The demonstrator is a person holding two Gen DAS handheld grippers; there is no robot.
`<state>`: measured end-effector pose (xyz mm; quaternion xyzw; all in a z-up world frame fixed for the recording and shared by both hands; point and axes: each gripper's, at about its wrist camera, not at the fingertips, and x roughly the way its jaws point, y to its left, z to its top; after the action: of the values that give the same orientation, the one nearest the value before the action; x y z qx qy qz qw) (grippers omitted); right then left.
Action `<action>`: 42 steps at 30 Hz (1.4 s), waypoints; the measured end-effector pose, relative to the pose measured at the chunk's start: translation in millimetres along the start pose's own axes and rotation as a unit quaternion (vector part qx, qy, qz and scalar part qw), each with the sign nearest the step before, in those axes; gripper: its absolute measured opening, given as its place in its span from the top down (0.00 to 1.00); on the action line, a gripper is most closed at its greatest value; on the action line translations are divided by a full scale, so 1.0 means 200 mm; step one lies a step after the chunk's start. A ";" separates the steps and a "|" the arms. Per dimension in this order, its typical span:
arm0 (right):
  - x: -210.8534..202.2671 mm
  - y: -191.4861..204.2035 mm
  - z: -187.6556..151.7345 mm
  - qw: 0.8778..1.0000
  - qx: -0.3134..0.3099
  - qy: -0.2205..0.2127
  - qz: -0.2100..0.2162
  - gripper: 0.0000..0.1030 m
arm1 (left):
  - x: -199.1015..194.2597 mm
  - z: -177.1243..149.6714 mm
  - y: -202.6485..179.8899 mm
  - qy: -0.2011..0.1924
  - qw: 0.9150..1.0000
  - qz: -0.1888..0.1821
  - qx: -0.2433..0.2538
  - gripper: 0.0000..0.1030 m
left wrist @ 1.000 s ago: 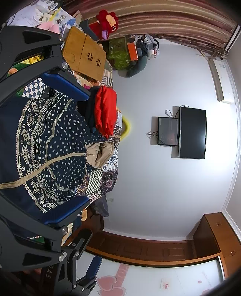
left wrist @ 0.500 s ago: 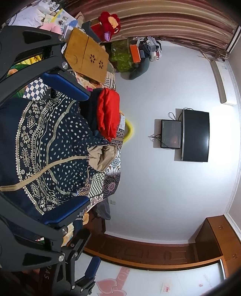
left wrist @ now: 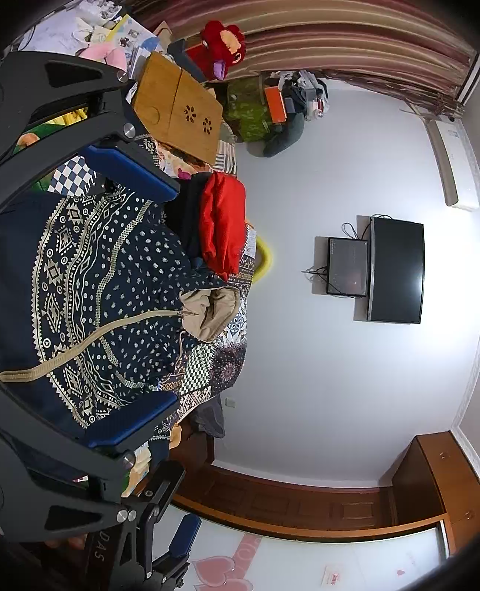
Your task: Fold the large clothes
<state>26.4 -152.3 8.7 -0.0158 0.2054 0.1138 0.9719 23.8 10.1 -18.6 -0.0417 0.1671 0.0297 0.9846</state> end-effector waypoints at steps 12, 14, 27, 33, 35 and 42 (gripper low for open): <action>0.19 -0.01 0.01 0.999 0.005 0.032 -0.001 0.00 | 0.20 0.00 0.14 0.024 0.999 0.024 -0.019 0.00; 0.25 -0.02 0.02 0.999 0.006 0.043 -0.002 0.00 | 0.25 0.01 0.20 0.028 0.999 0.035 -0.024 0.00; 0.67 -0.05 -0.04 0.992 -0.011 0.124 -0.014 0.00 | 0.67 -0.13 0.87 0.130 0.973 0.138 -0.133 0.00; 0.83 -0.08 -0.11 0.984 -0.007 0.177 -0.020 0.00 | 0.84 -0.38 1.27 0.210 0.936 0.148 -0.240 0.00; 0.87 -0.08 -0.13 0.981 0.001 0.194 -0.018 0.00 | 0.89 -0.47 1.37 0.236 0.923 0.140 -0.270 0.00; 0.97 -0.09 -0.16 0.975 0.013 0.219 -0.016 0.00 | 1.02 -0.77 1.62 0.275 0.867 0.063 -0.410 0.11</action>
<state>190.8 -131.1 -99.8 -0.0313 0.4146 0.0898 0.9050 141.8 327.6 -253.7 -0.4377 0.4059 0.1444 0.7891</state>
